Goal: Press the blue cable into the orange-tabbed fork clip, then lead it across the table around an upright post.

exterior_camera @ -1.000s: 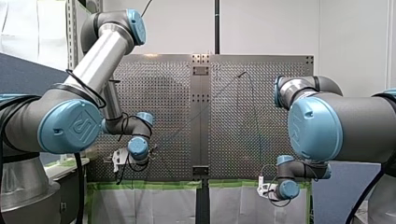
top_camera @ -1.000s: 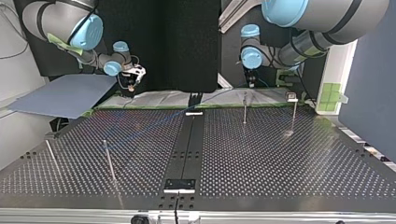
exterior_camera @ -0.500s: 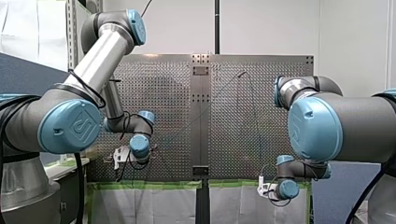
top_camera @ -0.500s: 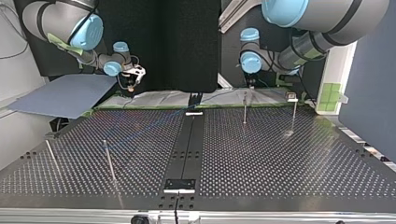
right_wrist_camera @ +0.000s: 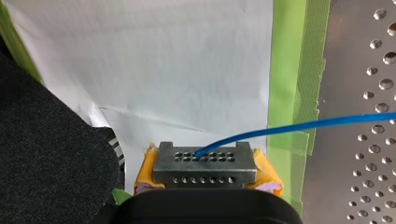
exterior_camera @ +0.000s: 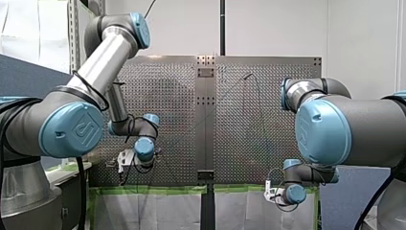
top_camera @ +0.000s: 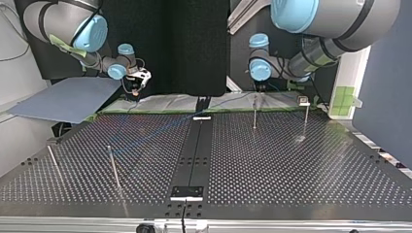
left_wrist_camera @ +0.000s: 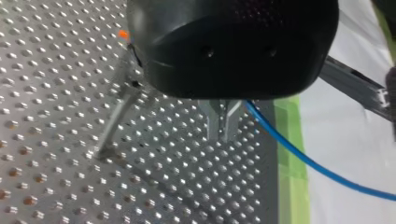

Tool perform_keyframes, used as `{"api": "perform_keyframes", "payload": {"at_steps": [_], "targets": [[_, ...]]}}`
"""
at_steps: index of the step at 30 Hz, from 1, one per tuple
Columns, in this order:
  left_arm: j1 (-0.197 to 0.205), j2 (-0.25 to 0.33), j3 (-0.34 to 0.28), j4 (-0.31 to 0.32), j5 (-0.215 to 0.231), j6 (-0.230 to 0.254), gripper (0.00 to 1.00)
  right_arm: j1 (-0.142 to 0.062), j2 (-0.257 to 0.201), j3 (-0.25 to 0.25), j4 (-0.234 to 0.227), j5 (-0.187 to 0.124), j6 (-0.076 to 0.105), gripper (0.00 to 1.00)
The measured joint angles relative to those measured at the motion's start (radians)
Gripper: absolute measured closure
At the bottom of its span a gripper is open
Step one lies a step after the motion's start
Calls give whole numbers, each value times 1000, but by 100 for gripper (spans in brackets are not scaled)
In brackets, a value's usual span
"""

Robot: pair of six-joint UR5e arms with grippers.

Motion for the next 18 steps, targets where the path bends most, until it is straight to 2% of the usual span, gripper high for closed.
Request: {"api": "perform_keyframes", "payload": {"at_steps": [5,11,18], "targets": [[9,-27,17,10,6,-14,100,0,0,0,-1,1,0,100],[25,-29,18,35,35,-60,100,1,0,0,-2,2,0,100],[32,-24,19,36,39,-74,100,0,0,0,-3,2,0,100]]}}
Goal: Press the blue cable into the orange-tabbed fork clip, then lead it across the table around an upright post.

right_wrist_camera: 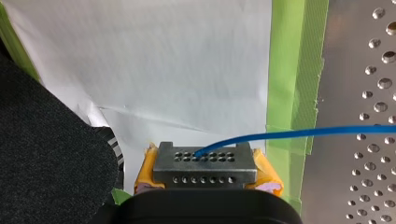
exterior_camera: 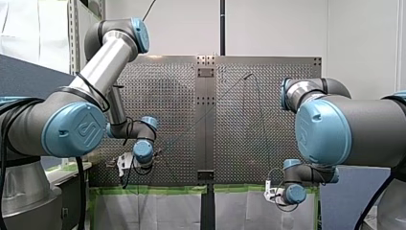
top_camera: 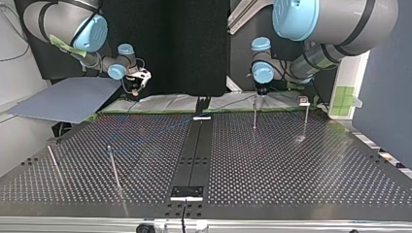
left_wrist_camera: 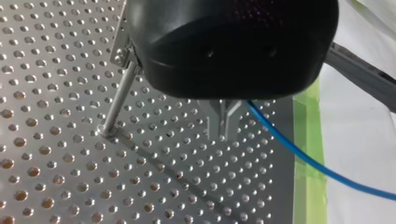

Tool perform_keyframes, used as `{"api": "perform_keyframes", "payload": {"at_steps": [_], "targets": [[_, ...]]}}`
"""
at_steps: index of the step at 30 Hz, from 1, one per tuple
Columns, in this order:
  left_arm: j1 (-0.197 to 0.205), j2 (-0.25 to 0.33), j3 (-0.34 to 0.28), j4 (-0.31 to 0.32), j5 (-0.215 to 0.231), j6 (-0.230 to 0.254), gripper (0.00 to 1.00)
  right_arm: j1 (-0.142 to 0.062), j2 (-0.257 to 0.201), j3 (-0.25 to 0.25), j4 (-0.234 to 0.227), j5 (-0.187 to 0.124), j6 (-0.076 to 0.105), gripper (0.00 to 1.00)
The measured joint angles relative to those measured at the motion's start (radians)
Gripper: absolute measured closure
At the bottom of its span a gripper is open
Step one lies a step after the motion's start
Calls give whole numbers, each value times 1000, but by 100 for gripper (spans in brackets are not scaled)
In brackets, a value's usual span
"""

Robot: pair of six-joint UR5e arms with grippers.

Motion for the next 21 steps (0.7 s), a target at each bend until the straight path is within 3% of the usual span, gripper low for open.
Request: {"api": "perform_keyframes", "payload": {"at_steps": [11,21], "targets": [[35,4,8,-4,1,12,100,-5,0,-3,0,0,0,100],[41,4,49,-55,38,70,100,-11,0,-12,0,0,10,100]]}}
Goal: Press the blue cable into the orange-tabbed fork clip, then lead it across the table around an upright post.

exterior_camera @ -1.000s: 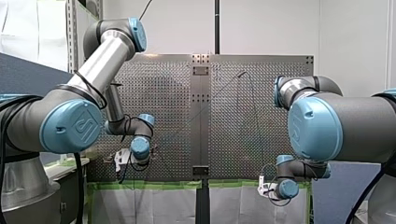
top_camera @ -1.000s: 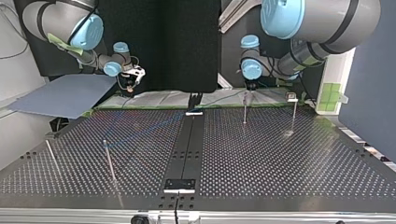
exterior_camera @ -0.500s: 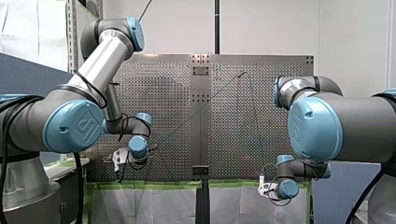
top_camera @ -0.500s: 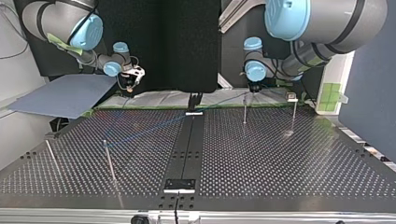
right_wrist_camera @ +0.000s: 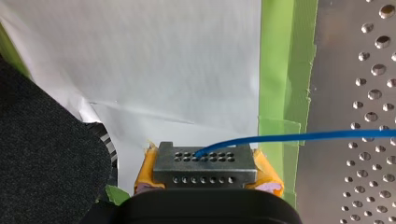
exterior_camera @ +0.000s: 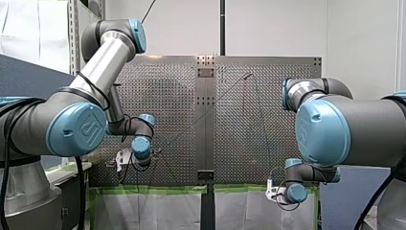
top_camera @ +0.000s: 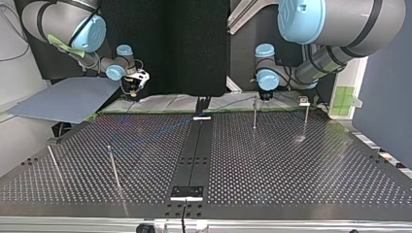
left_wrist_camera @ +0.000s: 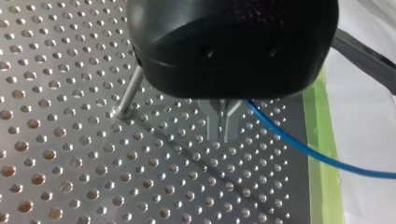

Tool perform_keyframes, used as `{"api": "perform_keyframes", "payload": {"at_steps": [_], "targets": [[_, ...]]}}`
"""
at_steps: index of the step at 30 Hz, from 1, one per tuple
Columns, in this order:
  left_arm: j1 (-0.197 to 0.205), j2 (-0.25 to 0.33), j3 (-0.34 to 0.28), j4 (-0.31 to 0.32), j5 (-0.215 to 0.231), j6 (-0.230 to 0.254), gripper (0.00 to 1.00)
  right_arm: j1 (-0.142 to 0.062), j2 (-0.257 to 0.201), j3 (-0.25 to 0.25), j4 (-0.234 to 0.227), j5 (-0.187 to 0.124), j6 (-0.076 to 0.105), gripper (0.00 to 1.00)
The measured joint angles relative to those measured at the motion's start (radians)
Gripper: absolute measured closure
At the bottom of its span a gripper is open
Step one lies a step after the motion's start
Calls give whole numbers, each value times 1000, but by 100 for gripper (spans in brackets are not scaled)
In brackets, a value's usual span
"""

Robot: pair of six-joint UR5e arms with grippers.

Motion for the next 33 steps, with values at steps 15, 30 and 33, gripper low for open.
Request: {"api": "perform_keyframes", "payload": {"at_steps": [15,30,33], "targets": [[3,0,14,-7,2,6,100,-10,0,-3,0,0,24,100],[12,0,14,63,0,14,31,-11,0,-5,0,0,38,100],[16,0,15,84,15,-3,1,-11,0,-5,0,0,38,100]]}}
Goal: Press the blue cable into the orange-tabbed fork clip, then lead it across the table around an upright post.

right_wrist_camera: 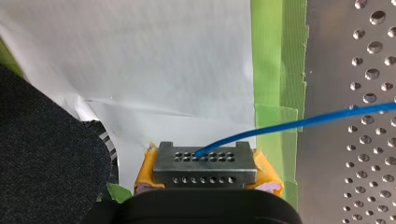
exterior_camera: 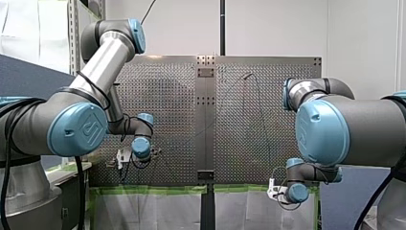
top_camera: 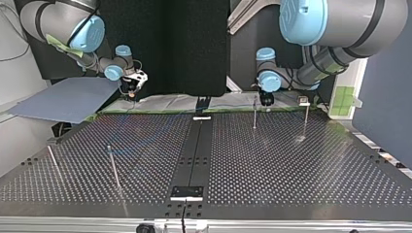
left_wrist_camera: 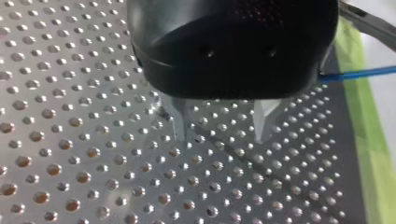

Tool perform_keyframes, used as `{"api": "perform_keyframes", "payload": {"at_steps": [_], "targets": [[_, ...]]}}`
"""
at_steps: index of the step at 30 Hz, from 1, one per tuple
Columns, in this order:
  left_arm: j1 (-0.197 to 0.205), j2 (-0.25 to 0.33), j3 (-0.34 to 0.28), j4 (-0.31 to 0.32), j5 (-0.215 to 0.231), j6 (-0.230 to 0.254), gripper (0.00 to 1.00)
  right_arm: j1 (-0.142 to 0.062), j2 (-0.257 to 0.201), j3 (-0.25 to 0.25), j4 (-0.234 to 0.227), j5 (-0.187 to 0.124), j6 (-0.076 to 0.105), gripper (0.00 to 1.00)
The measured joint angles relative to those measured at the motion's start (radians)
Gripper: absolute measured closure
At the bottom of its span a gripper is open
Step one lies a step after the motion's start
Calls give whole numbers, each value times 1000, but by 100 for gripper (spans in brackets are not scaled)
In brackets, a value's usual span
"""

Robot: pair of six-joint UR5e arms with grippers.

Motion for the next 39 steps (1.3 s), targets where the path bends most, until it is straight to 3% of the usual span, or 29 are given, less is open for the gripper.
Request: {"api": "perform_keyframes", "payload": {"at_steps": [4,11,22,39], "targets": [[7,0,0,-9,-16,-32,1,0,0,0,0,0,0,100],[16,1,-3,-65,-44,-38,1,0,0,0,0,13,0,100],[36,6,-47,-171,20,-34,1,0,0,0,0,17,0,100],[48,91,-101,-170,80,-34,1,1,0,0,0,17,0,100]]}}
